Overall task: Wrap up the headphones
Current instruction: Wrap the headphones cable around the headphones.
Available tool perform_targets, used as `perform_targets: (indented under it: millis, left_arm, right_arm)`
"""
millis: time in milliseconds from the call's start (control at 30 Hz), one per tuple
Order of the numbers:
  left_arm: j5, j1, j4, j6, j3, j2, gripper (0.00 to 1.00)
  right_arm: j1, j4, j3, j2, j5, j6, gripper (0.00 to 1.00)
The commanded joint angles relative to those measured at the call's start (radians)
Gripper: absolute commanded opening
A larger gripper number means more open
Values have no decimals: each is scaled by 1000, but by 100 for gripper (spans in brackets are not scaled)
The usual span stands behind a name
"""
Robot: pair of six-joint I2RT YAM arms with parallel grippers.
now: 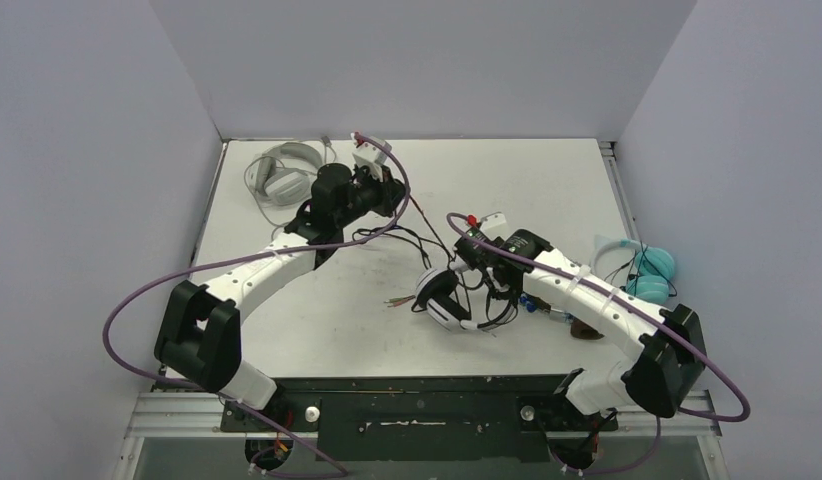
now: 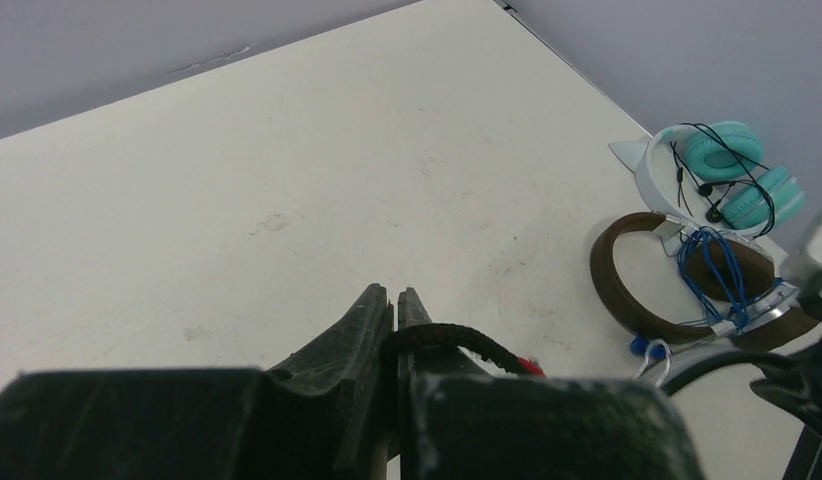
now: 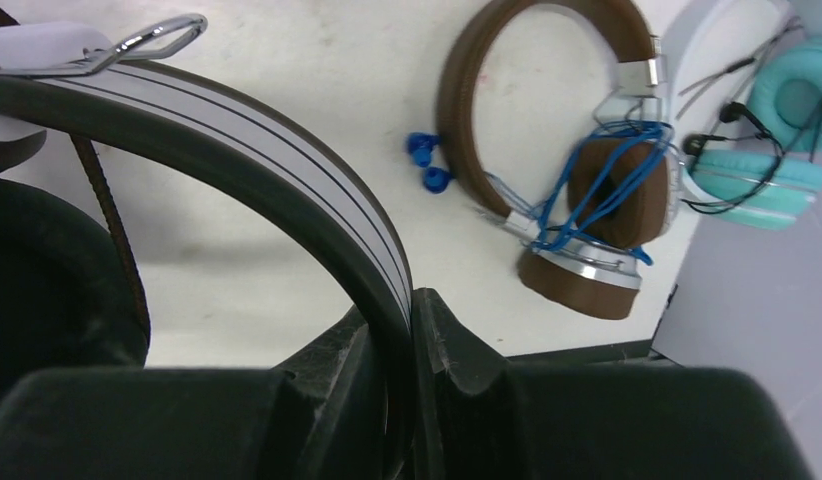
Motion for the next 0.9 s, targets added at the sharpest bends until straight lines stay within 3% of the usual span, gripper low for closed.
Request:
perform_targets:
  millis: [0,233,433,600,867]
  left_arm:
    - [-56,-24,-95,45,91,-79,0]
    - [20,-62,-182,5,108,-122,0]
    - [203,-68,-209,-100,116,-134,0]
    - [360,-106,-135,-237,80,-133,0]
    - [454,-205,-33,-347,6,-136,0]
  right_arm:
    - [-92,30,29,5,176,33,0]
    - [-193,145,45,15,286,39,0]
    - [-242,238,71,17,361,48,0]
    - [-295,317,95,38,376,46,0]
    - [-418,482,117,15,143,67,0]
